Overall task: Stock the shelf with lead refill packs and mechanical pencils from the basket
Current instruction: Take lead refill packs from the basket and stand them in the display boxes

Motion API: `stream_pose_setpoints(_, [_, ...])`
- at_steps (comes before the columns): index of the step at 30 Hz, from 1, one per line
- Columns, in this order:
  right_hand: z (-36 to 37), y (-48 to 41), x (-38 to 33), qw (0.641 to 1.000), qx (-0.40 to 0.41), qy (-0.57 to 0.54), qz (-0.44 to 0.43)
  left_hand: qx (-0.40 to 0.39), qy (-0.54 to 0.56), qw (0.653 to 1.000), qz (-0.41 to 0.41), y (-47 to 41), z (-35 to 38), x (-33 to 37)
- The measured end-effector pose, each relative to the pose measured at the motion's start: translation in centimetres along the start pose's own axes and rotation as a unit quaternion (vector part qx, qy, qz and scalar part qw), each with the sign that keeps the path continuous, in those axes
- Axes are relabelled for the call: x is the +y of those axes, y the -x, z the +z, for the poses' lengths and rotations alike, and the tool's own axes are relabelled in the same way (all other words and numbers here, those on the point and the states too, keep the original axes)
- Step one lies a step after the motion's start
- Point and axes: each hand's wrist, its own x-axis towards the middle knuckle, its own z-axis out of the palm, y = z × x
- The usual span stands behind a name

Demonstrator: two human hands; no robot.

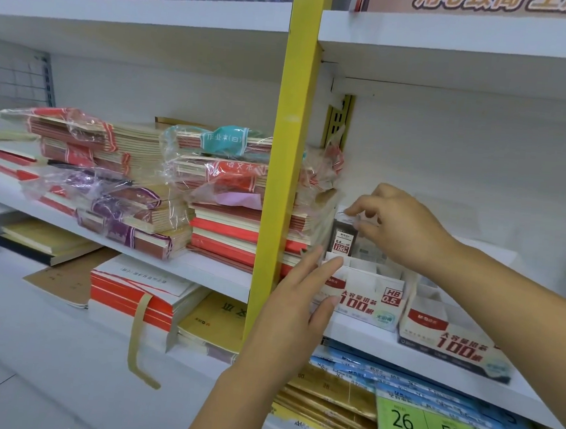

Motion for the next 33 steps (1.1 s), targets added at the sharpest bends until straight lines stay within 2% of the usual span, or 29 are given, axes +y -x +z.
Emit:
stream_pose_setpoints(4, [-1.3,1.7,-0.4,0.999,0.018,-0.030,0.011,0.007,0.006,1.000,-0.007,0.5,0.0,0.7])
stream_pose_setpoints(7, [-3.1,6.3,-1.4,0.984,0.117,-0.137,-0.010,0.100,-0.031,0.994,0.010,2.3,-0.3,1.6])
stream_pose_setpoints(9, [-3.9,10.9,-2.4,0.962,0.120,-0.244,-0.034,0.138,-0.038,0.989,0.021,4.5,-0.1,1.8])
stream_pose_setpoints(11, [-2.8,15.4,-2.6,0.944,0.030,-0.327,-0.022,0.084,-0.029,0.996,0.016,7.6,0.7,1.6])
stream_pose_setpoints(14, [3.3,22.2,-1.4,0.915,-0.241,-0.318,0.057,-0.133,-0.038,0.988,-0.063,13.2,3.5,-1.2])
stream_pose_setpoints(16, [9.2,27.6,-0.4,0.868,-0.410,-0.258,0.106,-0.276,-0.065,0.948,-0.144,17.8,5.8,-4.1])
stream_pose_setpoints(18, [15.3,33.6,0.4,0.830,-0.482,-0.231,0.158,-0.352,-0.067,0.903,-0.238,22.8,8.4,-6.7])
stream_pose_setpoints(21, [22.5,42.5,0.6,0.783,-0.498,-0.260,0.267,-0.384,-0.048,0.848,-0.363,30.0,12.7,-8.7])
stream_pose_setpoints(23, [25.6,47.0,0.3,0.758,-0.487,-0.283,0.328,-0.393,-0.018,0.824,-0.408,33.6,15.1,-9.2])
stream_pose_setpoints(24, [27.0,48.7,0.3,0.758,-0.476,-0.283,0.345,-0.397,-0.015,0.817,-0.418,35.0,16.3,-9.6])
stream_pose_setpoints(28, [30.0,51.1,0.8,0.812,-0.417,-0.224,0.342,-0.379,-0.054,0.825,-0.415,37.1,18.7,-10.7])
stream_pose_setpoints(33, [33.2,51.8,0.8,0.806,-0.446,-0.215,0.325,-0.351,-0.086,0.827,-0.431,37.0,20.9,-12.8])
